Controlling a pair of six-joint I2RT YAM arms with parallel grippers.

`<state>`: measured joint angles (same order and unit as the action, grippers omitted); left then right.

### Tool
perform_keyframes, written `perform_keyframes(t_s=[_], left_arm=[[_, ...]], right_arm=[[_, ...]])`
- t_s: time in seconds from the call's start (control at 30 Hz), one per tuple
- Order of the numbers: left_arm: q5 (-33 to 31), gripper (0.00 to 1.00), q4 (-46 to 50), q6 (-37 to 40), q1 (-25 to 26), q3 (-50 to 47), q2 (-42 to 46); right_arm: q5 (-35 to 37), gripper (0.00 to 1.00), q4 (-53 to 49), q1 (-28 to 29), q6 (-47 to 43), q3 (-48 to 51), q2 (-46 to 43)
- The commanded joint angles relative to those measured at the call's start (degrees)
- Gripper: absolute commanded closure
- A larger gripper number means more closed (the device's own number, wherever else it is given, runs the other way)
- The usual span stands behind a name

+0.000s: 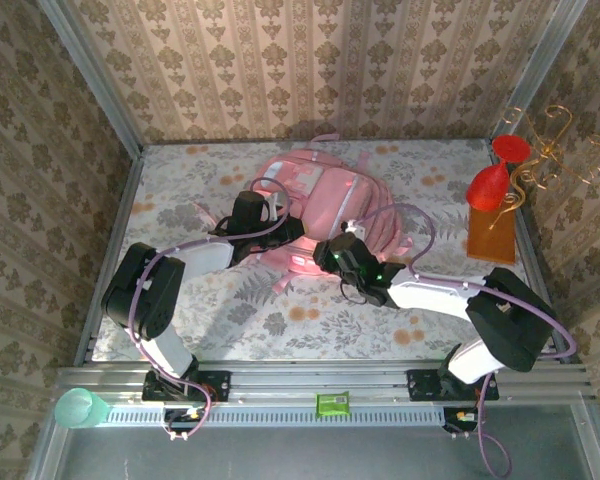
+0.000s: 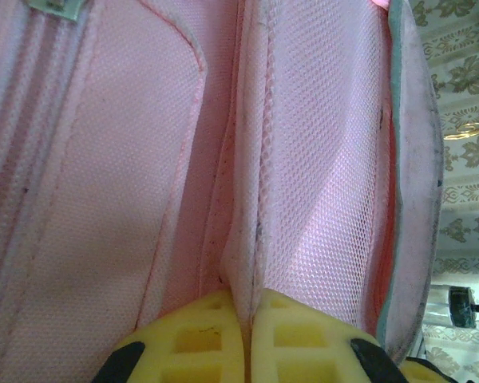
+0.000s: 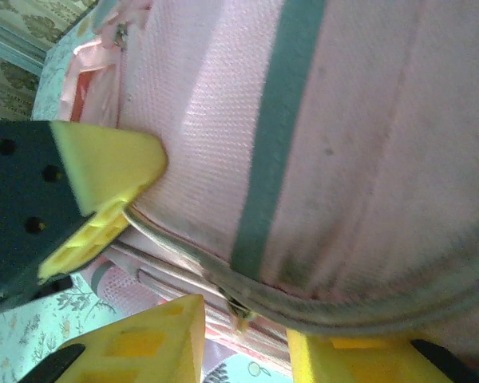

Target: Pack the student bag

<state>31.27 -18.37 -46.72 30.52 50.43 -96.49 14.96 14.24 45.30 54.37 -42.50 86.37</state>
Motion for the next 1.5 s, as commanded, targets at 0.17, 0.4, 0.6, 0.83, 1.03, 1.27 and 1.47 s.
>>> perform_keyframes(t_s=[0.17,0.4,0.6,0.83,1.03,1.27,1.47], left_arm=[[2.48,1.0,-0.1,2.0,0.85,1.32,0.63],[2.42,1.0,-0.07,2.04,0.85,1.32,0.77],[2.27,1.0,0.66,2.81,0.68,1.3,1.0],[-1.96,1.0,6.75,11.17,-0.35,0.99,3.12],[-5.48,1.0,12.57,17.74,-3.22,1.23,5.09],[-6.62,1.0,18.28,23.78,-4.0,3.26,4.84],[-7.78,0.86,20.15,27.42,-4.03,4.22,6.24]], right_arm=[[3.81,0.7,-4.1,1.02,-1.88,-4.47,4.64],[6.89,0.73,-8.0,1.85,0.72,-6.89,7.58],[11.01,0.88,-7.5,1.82,0.12,-5.87,7.24],[14.0,1.0,-11.96,1.76,-2.11,-1.76,0.38],[11.64,1.0,-15.58,-1.22,-8.15,3.53,-7.62],[-6.1,1.0,-16.59,-12.86,-25.14,3.54,-11.82],[-16.31,1.0,-20.27,-14.54,-34.91,-0.93,-12.03]])
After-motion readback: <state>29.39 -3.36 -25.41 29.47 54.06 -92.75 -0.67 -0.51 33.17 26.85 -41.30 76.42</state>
